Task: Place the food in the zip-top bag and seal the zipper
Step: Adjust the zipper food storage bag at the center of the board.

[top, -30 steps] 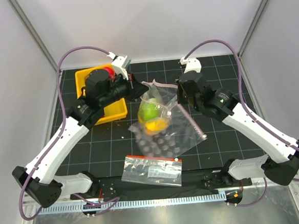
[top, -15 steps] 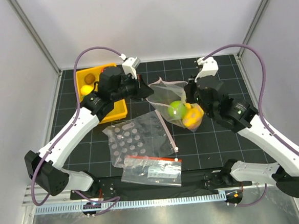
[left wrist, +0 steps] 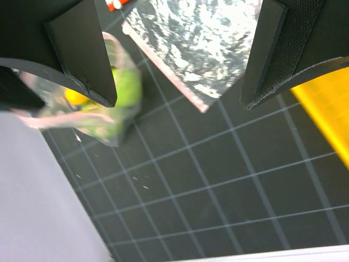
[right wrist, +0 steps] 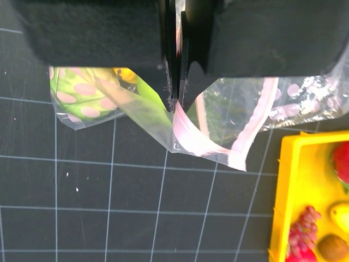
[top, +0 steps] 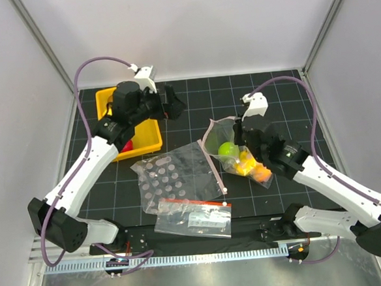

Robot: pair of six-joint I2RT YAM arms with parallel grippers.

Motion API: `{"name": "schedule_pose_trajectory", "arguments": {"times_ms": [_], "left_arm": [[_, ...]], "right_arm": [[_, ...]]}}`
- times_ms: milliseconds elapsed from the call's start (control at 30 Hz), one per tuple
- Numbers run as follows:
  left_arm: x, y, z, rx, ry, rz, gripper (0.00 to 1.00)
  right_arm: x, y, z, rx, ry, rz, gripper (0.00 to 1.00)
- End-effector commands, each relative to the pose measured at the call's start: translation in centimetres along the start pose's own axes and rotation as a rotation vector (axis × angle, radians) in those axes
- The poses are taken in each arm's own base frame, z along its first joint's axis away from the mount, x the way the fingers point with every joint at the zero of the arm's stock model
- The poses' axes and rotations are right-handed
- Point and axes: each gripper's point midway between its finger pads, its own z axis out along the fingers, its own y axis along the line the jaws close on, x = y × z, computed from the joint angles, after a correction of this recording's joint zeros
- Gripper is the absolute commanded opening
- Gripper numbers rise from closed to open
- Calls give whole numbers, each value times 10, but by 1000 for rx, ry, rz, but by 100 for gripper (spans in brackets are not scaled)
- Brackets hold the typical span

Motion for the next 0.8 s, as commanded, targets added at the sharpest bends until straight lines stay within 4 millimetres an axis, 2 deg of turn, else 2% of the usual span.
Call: {"name": "schedule_pose_trajectory", "arguments": {"times_ms": [0, 200, 233, 300, 333, 433, 533, 567, 767], "left_arm": [[-26, 37, -7, -106, -66, -14, 100], [-28, 95, 4, -147, -52, -89, 100], [-26, 115, 8, -178, -47, -114, 100], [-26, 136, 10, -217, -49, -134, 100], [-22, 157, 14, -253, -39, -154, 100], [-15, 186, 21, -292, -20, -190, 97], [-13, 201, 25, -307, -20, -233, 95], [-7, 207, 30, -315, -4, -246, 94], [3, 234, 35, -403, 26, -229, 89]], "right_arm": [[-41, -2, -14, -17, -159, 106, 1], [-43, -8, -22, -24, -198, 123, 1], [-41, -9, -21, -22, -197, 123, 1], [-41, -8, -20, -23, -194, 119, 1], [-40, -7, -19, -24, -193, 116, 1], [-39, -6, -18, -27, -188, 117, 1], [-36, -7, -16, -20, -183, 113, 1], [-36, -7, -16, -19, -185, 114, 1], [-36, -8, -15, -11, -185, 110, 1]]}}
